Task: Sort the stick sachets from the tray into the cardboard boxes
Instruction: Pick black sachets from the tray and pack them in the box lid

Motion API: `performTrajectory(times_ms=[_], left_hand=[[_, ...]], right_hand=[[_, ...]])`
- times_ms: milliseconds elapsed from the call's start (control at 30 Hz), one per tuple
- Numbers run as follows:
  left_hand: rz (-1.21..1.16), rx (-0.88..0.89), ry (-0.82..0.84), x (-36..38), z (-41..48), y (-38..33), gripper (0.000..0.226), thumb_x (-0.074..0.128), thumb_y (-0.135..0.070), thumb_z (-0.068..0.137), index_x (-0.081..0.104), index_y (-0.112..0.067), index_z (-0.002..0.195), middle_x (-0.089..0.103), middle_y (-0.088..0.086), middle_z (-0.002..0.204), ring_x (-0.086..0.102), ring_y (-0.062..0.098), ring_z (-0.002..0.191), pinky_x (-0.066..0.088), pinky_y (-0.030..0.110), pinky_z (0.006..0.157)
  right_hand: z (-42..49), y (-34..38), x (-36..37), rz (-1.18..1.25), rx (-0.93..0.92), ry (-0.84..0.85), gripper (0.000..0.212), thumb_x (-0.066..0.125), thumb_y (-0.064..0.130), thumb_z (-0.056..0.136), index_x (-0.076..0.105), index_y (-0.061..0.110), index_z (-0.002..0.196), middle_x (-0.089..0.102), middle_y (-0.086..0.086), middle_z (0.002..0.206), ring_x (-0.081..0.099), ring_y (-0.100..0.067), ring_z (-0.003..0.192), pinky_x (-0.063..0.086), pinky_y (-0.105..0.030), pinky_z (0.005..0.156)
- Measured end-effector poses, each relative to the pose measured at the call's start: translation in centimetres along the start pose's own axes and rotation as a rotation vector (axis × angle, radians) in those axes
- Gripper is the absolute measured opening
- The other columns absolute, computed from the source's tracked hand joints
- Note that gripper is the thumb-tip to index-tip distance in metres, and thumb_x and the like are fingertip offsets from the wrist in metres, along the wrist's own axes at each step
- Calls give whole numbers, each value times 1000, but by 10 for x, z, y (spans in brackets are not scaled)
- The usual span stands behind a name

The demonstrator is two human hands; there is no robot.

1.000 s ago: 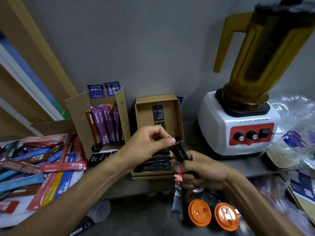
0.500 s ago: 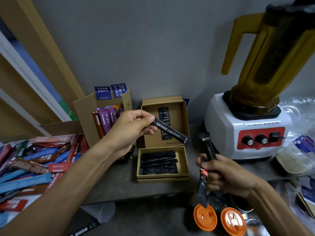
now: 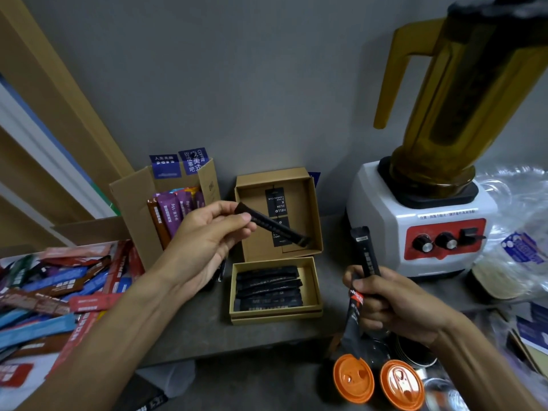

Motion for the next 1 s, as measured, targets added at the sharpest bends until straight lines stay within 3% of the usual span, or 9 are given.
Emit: performTrajectory(times_ms=[67,200,400,600,733,800,900,1000], left_hand=[[-4,44,-1,3,0,3,20,65,3,83,64,-7,100,71,2,78,64,9,74,54,20,66],[155,110,-21,12,-3,8,13,70,-10,85,68,-14,98,74,8,98,63,17,94,47,35,87],[201,122,-114,7,1,13,8,62,-4,93,63,-6,100,71,12,88,67,15,74,55,24,70],[706,217,82,-10,-12,49,20,60,1,94,67,-16,101,72,4,99,74,13,89,60,26,80],[971,501,65,-21,-6,63,17,65,2,90,68,-15,93,68,-8,99,66,5,97,56,21,84],[1201,625,102,-23,-3,72,18,66,-1,89,63,-18,95,64,-10,99,62,4,93,54,25,81],[1599,674,224,-19,-4,82,34,77,0,74,63,-18,100,60,-4,101,57,14,90,53,32,76],[1805,638,322,-11,-6,79,49,73,-8,80,58,-21,124,52,-1,121,48,18,110,44,33,94]], right_hand=[[0,-1,-1,1,2,-9,30,80,18,78,54,8,89,26,3,54,21,-10,44,33,-23,44],[2,-2,0,7,17,-51,32,80,17,75,53,7,88,24,2,54,21,-10,43,33,-23,42],[1,0,-1,4,-1,-82,32,80,17,72,53,7,87,23,2,53,22,-9,42,29,-23,42],[-3,-3,-9,-20,-5,-32,31,78,19,79,52,8,91,27,3,55,26,-9,42,33,-24,45],[-4,-5,-9,-29,-1,-65,34,82,20,75,52,8,88,23,1,56,25,-9,42,31,-24,45],[-3,-4,-8,-31,2,-75,33,81,20,75,53,9,88,22,1,56,24,-10,43,30,-24,45],[-2,-2,-5,-33,-3,-71,24,74,17,79,53,8,89,22,0,57,24,-10,43,33,-24,44],[-2,-1,-4,-68,-9,-68,18,71,18,82,55,9,86,21,-1,58,22,-12,46,29,-25,45]])
Point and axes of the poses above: each hand's wrist, its own z-axis towards the middle knuckle, its own x-axis out of the palm, y = z × x, the point moved 3 cm from there along z, towards the middle knuckle
